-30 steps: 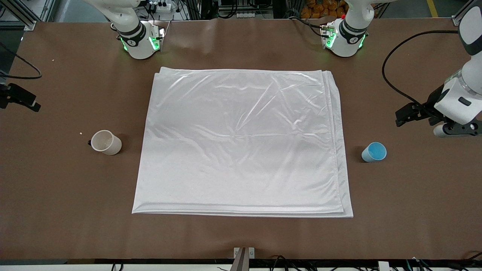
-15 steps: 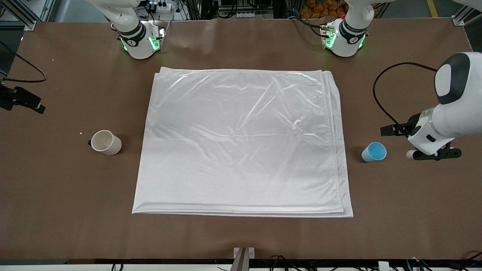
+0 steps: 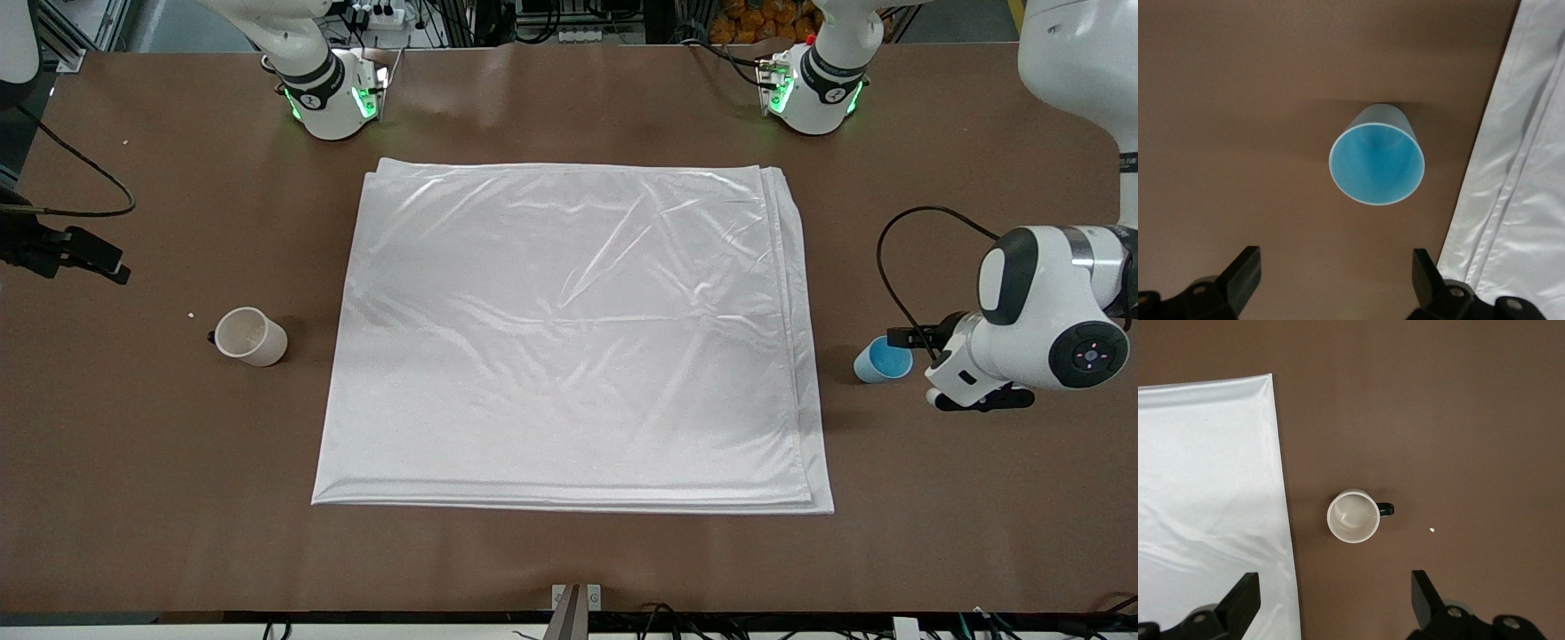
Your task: Place blue cup into white mug on cloth
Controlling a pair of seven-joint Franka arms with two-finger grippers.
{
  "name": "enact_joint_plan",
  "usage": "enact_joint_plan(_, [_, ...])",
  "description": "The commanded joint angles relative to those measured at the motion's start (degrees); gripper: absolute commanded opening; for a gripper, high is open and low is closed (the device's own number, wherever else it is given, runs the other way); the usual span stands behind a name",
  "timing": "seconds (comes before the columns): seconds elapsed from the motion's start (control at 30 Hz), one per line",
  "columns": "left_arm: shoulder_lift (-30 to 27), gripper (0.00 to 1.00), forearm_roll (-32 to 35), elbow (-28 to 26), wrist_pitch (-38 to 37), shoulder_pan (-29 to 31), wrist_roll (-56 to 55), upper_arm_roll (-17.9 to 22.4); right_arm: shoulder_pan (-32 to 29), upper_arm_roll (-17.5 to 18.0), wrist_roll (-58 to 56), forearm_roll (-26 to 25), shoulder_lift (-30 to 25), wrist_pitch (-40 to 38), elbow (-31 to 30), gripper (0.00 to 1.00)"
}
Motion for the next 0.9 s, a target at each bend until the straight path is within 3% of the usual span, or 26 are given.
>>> enact_joint_plan(0.0, [3.1,1.00,3.8,1.5,1.9,1.8,0.8,-0.2,-0.5,0.3,-4.6,-0.1,-2.0,4.5,-5.2,1.00])
enact_joint_plan(0.67, [9.0,1.00,5.1,1.5,9.2,3.4,-0.3,-0.3,-3.0,0.2,-35.3,-0.1,1.1,13.3,-13.2,1.00])
enact_joint_plan(0.7, [9.3,0.93,4.8,1.4,9.4,3.1,-0.4,-0.3,-3.4,0.2,-36.7,-0.1,1.8,13.5,-13.2,1.00])
enact_joint_plan(0.77, [9.7,0.69,4.7,1.5,9.5,2.8,-1.7,-0.3,-4.1,0.2,-40.0,-0.1,3.1,13.7,-13.2,1.00])
enact_joint_plan(0.87, [10.1,0.47,4.5,1.4,9.5,2.7,-4.8,-0.4,-4.4,0.2,-44.7,-0.1,4.6,15.1,-13.2,1.00])
